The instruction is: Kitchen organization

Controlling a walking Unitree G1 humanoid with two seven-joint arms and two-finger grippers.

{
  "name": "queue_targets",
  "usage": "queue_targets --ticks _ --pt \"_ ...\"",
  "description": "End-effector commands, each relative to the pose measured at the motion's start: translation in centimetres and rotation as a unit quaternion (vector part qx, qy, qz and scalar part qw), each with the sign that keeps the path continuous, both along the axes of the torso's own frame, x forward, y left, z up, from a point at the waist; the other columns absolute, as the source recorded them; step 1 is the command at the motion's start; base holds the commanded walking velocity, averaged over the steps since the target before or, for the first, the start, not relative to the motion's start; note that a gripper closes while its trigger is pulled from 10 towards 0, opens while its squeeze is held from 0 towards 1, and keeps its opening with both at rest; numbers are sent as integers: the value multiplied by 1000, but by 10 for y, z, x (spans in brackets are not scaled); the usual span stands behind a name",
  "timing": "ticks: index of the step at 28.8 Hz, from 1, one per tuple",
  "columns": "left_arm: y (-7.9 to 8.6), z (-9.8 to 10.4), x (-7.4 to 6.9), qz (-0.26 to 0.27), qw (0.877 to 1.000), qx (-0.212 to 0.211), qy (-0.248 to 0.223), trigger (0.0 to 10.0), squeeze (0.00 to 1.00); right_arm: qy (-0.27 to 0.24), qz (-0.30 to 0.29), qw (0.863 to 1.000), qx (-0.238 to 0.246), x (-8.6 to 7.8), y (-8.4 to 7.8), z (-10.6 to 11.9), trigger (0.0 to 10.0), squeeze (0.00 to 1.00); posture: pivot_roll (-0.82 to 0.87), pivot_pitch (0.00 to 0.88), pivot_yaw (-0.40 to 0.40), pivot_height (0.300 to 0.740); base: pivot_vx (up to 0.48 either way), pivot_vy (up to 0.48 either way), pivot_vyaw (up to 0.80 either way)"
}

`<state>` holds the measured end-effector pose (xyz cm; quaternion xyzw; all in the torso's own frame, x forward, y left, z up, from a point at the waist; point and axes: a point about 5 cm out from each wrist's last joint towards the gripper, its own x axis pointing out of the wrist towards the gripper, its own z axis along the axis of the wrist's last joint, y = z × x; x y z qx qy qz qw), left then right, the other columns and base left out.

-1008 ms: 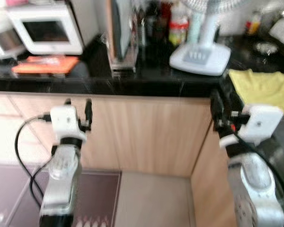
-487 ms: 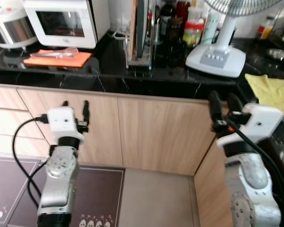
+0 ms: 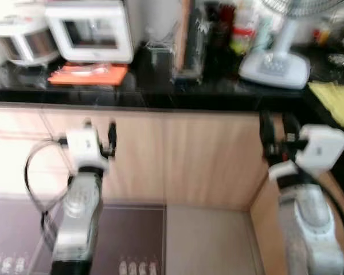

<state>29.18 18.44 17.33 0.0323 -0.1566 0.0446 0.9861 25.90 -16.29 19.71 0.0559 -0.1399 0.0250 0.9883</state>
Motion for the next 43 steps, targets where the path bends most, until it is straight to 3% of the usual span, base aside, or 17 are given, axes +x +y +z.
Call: queue_targets --ticks 1,4,8,12,14,15,18,21,26,27,29,31,32,34,36,43 --pt "-5 3 1 -5 1000 -1 -5 10000 0 -3 -10 1000 -1 0 -6 2 10000 0 -46 0 4 740 0 480 0" --pt "-6 1 1 -8 1000 -1 0 10000 0 1 -9 1000 2 1 -6 0 10000 0 -46 0 4 740 0 480 0" --pt "1 -18 2 -4 999 -1 37 10000 0 23 -14 999 21 3 -11 -12 10000 0 -44 0 3 740 0 480 0" --pt "14 -56 4 -7 993 -2 117 10000 0 114 -36 992 35 6 -25 -58 10000 0 -34 0 -1 740 0 197 0" --pt "15 -62 4 -6 992 -2 129 10000 0 125 -34 991 36 6 -27 -65 10000 0 -33 0 -1 740 0 0 0" --pt "20 -91 3 -10 978 -8 209 10000 0 170 -35 984 26 3 -32 -92 10000 0 -30 0 -2 740 0 0 0" --pt "23 -124 -5 -23 958 -18 284 10000 0 227 -43 973 18 -2 -39 -124 10000 0 -29 0 0 740 0 0 0" --pt "27 -166 -26 -26 930 -25 365 10000 0 317 -42 947 6 -16 -45 -176 10000 0 -25 0 -2 740 0 0 0" --pt "29 -191 -44 -28 908 -29 416 10000 0 406 -45 913 4 -39 -49 -220 10000 0 -18 0 -6 740 0 0 0" --pt "29 -201 -51 -29 897 -28 440 10000 0 432 -48 900 16 -48 -49 -233 10000 0 -20 0 -2 740 0 0 0" --pt "28 -207 -57 -28 889 -29 456 10000 0 455 -49 889 20 -56 -48 -243 10000 0 -21 0 -3 740 0 0 0" --pt "24 -219 -67 -36 874 -18 485 10000 0 502 -36 864 -6 -72 -43 -260 10000 0 -8 0 -4 740 0 0 0" --pt "24 -219 -67 -36 874 -18 485 10000 0 502 -36 864 -6 -72 -43 -260 10000 0 -8 0 -4 740 0 0 0" --pt "21 -228 -76 -41 860 -6 509 10000 0 535 -20 844 -22 -85 -38 -272 10000 0 -13 0 0 740 0 0 0" --pt "20 -229 -76 -43 858 -8 512 10000 0 554 -19 832 -21 -93 -39 -278 10000 0 -16 0 3 740 0 0 0" --pt "27 -235 -83 -38 846 6 531 10000 0 553 -35 832 4 -93 -39 -282 10000 0 -8 0 8 740 0 0 0"
